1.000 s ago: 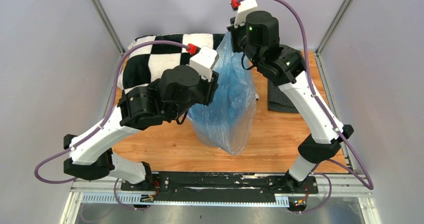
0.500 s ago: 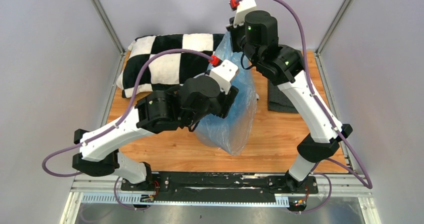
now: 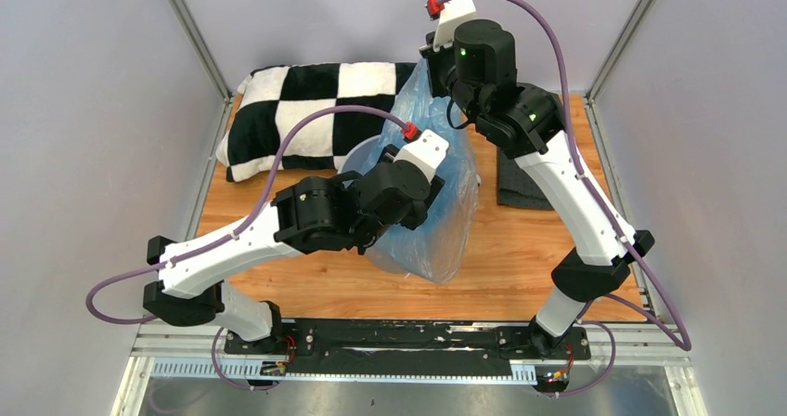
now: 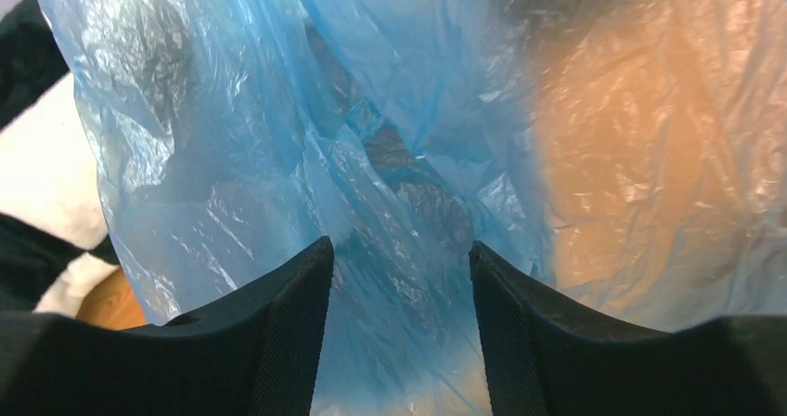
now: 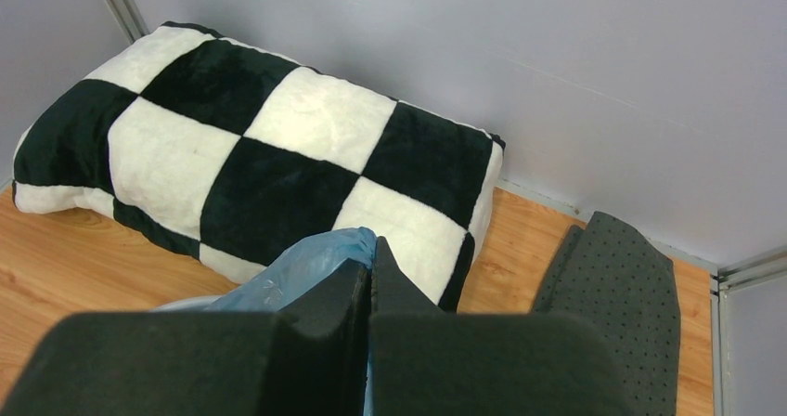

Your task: Put the trash bags into the trash bin

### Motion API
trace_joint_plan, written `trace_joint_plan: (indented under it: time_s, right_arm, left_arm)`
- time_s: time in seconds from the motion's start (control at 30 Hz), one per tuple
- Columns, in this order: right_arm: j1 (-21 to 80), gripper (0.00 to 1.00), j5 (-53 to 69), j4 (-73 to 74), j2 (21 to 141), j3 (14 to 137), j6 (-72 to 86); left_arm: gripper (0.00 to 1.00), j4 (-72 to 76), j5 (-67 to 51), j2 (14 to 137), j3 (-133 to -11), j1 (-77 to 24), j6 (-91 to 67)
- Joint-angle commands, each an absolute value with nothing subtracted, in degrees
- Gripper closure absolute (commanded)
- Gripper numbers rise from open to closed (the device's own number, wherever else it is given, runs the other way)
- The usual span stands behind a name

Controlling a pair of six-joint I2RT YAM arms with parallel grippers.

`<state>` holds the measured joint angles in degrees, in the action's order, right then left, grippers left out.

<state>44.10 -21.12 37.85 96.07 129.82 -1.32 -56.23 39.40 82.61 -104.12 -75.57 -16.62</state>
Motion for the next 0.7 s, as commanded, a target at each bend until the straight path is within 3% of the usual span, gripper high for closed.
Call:
trace_joint_plan:
  time_s: [0.0,0.23,0.43,0.57,0.67]
  right_arm:
    - [43.9,1.0,-22.6,39.2,95.8,129.7,-1.8]
    - [43.9,0.99,-22.0,39.7,95.2,128.9,-1.8]
    - [43.9,0.88,-21.5,40.0,93.9,127.6,-2.0]
    - [43.9,0.82,-20.6,40.1,94.7,128.6,-2.3]
    - [43.9,0.7,-19.0,41.1,95.8,129.9,-2.1]
  left_arm:
    - [0.46,-57.3,43.3,83.3,-102.8,-76.0,-17.9]
    - [0.99,-56.9,51.4,80.8,-102.1,-75.6,-17.6]
    - [1.0,-53.7,49.3,75.8,-100.9,-66.4,-15.8]
    - [1.0,-48.2,40.1,73.2,-98.7,-55.3,-14.0]
    - [1.0,-44.8,32.4,72.9,-96.8,-47.8,-14.3]
